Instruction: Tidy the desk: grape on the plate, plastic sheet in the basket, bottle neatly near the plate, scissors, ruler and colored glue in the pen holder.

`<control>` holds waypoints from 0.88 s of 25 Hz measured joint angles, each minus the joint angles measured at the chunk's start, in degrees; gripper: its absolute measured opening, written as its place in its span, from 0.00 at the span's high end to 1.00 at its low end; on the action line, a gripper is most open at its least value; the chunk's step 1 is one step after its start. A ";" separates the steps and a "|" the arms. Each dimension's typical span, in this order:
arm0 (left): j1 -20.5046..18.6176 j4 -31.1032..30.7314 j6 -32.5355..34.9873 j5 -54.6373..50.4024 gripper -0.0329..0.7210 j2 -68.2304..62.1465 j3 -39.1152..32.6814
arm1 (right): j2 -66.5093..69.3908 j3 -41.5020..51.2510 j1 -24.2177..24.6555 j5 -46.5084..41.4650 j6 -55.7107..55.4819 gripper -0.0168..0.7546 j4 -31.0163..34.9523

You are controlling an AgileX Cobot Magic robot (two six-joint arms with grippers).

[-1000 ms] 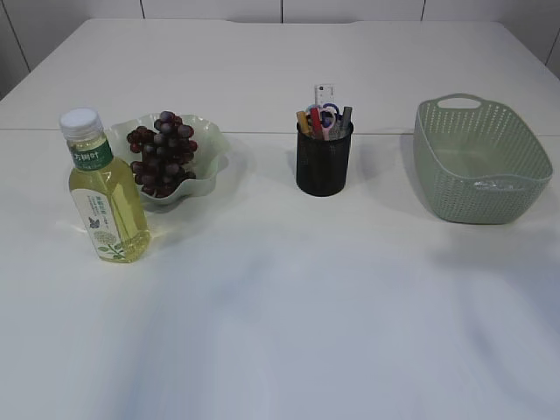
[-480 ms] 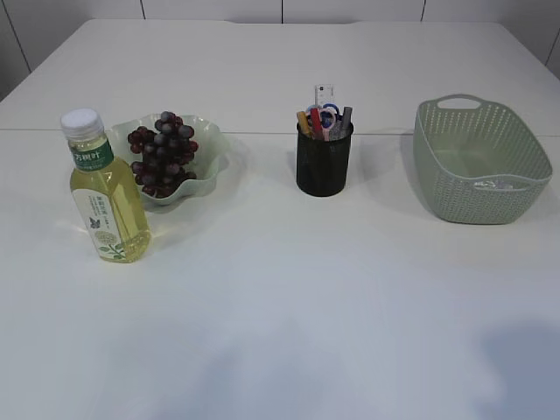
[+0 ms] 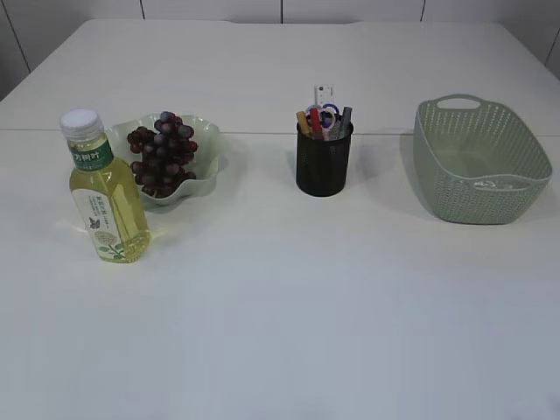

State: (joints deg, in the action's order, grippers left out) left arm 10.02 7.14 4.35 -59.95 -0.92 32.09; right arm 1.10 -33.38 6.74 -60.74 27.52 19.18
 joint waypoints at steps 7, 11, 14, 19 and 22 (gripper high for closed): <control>-0.10 -1.75 0.58 -3.34 0.38 0.28 -1.53 | -2.11 3.48 0.00 -0.70 0.14 0.51 -1.58; -0.10 -1.75 0.58 -3.34 0.38 0.28 -1.67 | -2.11 3.48 0.00 -2.56 -5.99 0.51 -7.57; -0.10 -1.75 0.58 -3.34 0.38 0.28 -1.80 | -2.20 3.92 0.00 -4.38 -12.96 0.51 -12.63; -0.10 -2.05 0.28 -3.34 0.38 0.28 -1.80 | -2.20 4.58 0.00 -4.80 -20.14 0.51 -17.03; -0.10 -2.11 0.28 -3.34 0.38 0.28 -1.80 | -2.20 4.58 0.00 -4.80 -21.33 0.51 -18.36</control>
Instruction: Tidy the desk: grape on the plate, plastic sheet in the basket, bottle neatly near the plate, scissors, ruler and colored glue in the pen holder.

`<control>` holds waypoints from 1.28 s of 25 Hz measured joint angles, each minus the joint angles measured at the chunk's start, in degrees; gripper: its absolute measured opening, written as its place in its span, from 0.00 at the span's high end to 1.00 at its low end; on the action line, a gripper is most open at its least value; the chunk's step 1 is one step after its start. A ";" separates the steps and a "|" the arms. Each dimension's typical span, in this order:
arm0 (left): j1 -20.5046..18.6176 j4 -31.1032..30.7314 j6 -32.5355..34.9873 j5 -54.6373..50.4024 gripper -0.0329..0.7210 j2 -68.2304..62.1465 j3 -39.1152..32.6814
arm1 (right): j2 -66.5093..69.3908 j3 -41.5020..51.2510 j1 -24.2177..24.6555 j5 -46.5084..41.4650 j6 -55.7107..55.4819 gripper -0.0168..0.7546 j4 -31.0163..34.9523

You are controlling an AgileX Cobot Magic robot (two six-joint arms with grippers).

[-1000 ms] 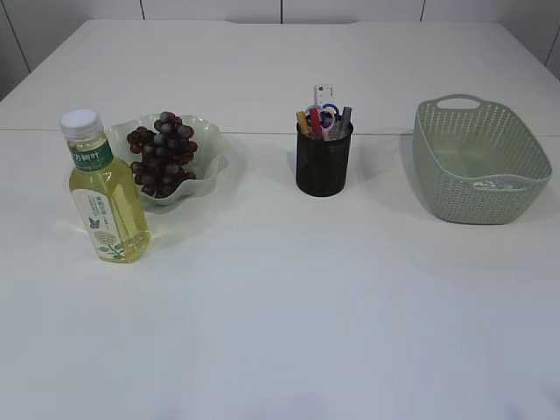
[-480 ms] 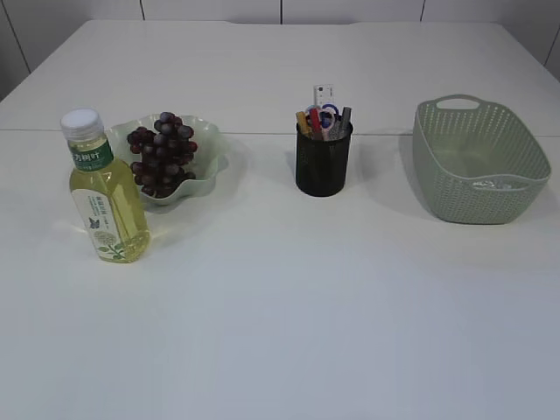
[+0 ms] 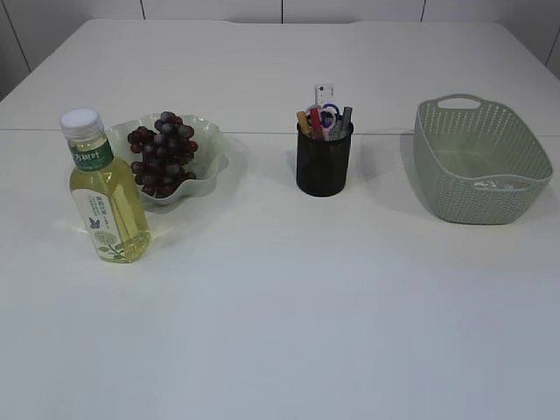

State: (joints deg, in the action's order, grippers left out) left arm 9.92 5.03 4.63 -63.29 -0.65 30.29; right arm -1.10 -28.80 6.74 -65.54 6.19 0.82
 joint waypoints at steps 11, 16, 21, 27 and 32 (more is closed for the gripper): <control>-0.51 -0.08 -0.05 0.00 0.38 0.00 0.00 | 0.00 0.08 -0.94 0.00 -0.28 0.51 -0.42; -3.44 -0.22 -0.05 0.00 0.38 0.00 0.00 | 0.00 0.08 -4.68 0.00 -0.32 0.51 -0.42; -3.93 -0.36 -0.05 0.00 0.38 0.00 0.00 | 0.00 0.08 -6.20 0.00 -0.32 0.51 -0.42; -3.93 -0.36 -0.05 0.00 0.38 0.00 0.00 | 0.00 0.08 -6.20 0.00 -0.32 0.51 -0.42; -3.93 -0.36 -0.05 0.00 0.38 0.00 0.00 | 0.00 0.08 -6.20 0.00 -0.42 0.51 -0.42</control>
